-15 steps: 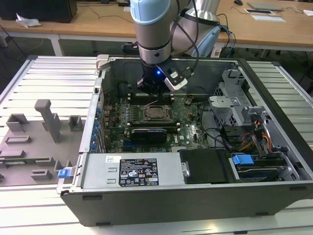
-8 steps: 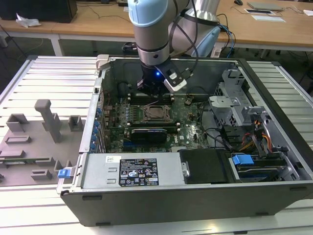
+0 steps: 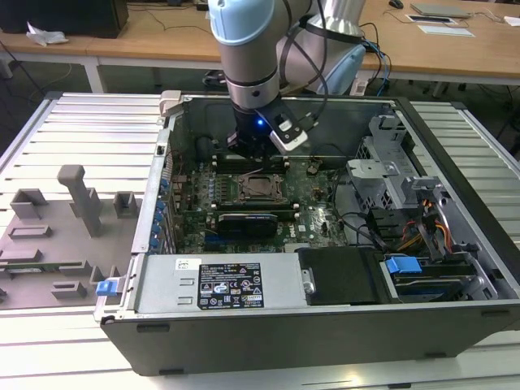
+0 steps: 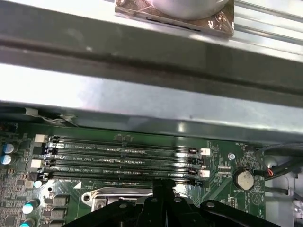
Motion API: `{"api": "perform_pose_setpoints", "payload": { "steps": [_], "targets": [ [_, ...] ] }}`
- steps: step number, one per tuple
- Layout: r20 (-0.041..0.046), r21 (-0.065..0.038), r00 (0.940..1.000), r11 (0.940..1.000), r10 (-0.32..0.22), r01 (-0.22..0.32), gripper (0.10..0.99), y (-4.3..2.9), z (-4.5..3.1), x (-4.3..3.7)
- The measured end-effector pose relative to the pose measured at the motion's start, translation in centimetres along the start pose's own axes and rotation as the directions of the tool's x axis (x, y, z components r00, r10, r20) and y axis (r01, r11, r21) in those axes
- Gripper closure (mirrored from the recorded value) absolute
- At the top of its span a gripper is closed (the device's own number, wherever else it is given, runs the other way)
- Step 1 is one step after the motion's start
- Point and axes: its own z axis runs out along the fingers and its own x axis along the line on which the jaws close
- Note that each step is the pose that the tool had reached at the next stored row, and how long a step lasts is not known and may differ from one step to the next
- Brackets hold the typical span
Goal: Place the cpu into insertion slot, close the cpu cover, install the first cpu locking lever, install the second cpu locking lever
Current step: 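Install the first cpu locking lever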
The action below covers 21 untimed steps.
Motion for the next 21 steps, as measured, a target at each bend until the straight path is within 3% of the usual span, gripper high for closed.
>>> {"api": "perform_pose_setpoints", "payload": {
  "steps": [3, 5, 15, 21],
  "targets": [
    [0.0125, 0.015, 0.9974, 0.9974, 0.071, -0.071, 0.980, -0.03, 0.17, 0.03],
    [0.0157, 0.019, 0.9960, 0.9959, 0.088, -0.088, 0.980, 0.06, 0.24, 0.04],
    [0.0249, 0.028, 0.9905, 0.9903, 0.135, -0.136, 0.980, 0.55, 0.51, 0.14],
    [0.0309, 0.034, 0.9857, 0.9854, 0.166, -0.167, 0.980, 0.90, 0.60, 0.89]
  ]
}}
